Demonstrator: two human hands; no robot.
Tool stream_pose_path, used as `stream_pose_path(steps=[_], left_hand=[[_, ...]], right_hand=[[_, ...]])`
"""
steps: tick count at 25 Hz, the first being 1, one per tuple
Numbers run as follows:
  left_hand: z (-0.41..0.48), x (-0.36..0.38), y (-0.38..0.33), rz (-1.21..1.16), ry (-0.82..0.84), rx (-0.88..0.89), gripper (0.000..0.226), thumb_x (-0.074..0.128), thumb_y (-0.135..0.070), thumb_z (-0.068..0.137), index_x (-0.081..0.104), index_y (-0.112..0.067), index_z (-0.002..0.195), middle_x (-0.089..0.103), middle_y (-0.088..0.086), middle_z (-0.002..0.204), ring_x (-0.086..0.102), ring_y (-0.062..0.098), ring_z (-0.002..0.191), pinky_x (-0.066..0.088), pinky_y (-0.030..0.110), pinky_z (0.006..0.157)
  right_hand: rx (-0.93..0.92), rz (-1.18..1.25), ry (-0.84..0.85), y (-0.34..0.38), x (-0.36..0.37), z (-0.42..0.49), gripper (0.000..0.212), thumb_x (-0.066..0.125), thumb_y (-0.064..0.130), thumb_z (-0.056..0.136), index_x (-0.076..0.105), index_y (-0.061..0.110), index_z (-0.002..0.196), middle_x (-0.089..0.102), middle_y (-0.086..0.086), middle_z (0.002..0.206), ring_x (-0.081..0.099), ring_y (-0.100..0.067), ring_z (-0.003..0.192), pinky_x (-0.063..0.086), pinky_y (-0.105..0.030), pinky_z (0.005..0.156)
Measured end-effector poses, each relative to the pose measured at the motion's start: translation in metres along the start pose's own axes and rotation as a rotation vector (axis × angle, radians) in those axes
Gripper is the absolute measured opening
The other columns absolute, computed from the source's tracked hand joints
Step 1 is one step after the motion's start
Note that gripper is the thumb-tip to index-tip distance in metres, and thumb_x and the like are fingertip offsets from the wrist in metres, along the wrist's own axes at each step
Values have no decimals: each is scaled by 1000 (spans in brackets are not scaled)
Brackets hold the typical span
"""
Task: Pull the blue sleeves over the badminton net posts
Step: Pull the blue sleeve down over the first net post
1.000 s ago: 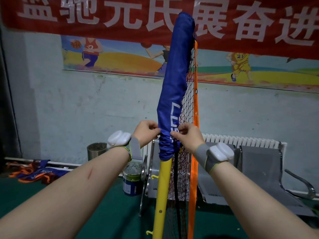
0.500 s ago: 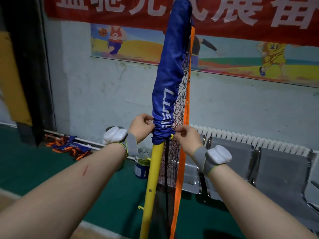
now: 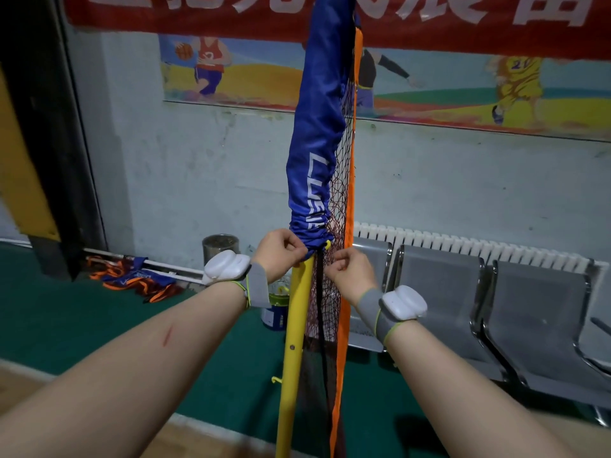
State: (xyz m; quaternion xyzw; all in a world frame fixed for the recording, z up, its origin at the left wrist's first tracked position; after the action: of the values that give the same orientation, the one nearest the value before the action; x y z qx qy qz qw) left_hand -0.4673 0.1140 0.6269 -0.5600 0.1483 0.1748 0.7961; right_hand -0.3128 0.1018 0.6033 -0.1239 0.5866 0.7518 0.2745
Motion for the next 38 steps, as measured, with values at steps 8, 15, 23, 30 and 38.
stream_pose_path(steps=[8,15,23,30,38], left_hand=[[7,13,-17,112,-10,30,16,59,-11,87,71,-1,89,62,0,61,53,-1,45,49,15,60],[10,19,-23,32,-121,-71,13,58,-8,88,69,-2,90,62,1,59,53,2,41,49,20,53],[6,21,-30,97,-168,-88,7,62,-7,85,67,-8,80,63,7,63,57,18,55,55,38,70],[3,23,-34,130,-165,-85,4,64,-4,83,63,-2,85,59,6,63,56,20,56,54,35,68],[7,24,-39,356,-223,-97,17,69,-12,79,57,-16,68,56,-2,58,53,16,54,52,32,64]], right_hand=[[-98,-19,38,-2,1,36,29,52,8,88,59,6,116,60,-6,86,52,-18,79,47,-33,78],[-140,103,213,-5,11,56,44,59,-1,82,50,5,125,54,-1,69,50,-17,77,41,-24,71],[-220,57,179,-8,4,69,23,54,1,84,65,4,104,53,2,73,48,-18,79,41,-26,73],[-234,-30,213,12,-18,80,17,53,5,86,66,-2,93,62,-9,89,52,-18,83,44,-28,73],[-269,46,263,30,-21,91,11,55,7,85,66,5,82,58,-5,76,51,-18,69,41,-26,64]])
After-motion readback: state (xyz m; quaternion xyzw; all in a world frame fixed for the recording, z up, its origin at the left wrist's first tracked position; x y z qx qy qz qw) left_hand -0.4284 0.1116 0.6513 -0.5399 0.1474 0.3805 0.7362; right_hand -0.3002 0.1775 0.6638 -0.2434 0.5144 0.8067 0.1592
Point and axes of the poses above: each hand's wrist, its own z-axis towards the middle knuckle, its own x-axis out of the palm, y = z × x, the point moved 6 cm from there along z, towards the middle knuckle
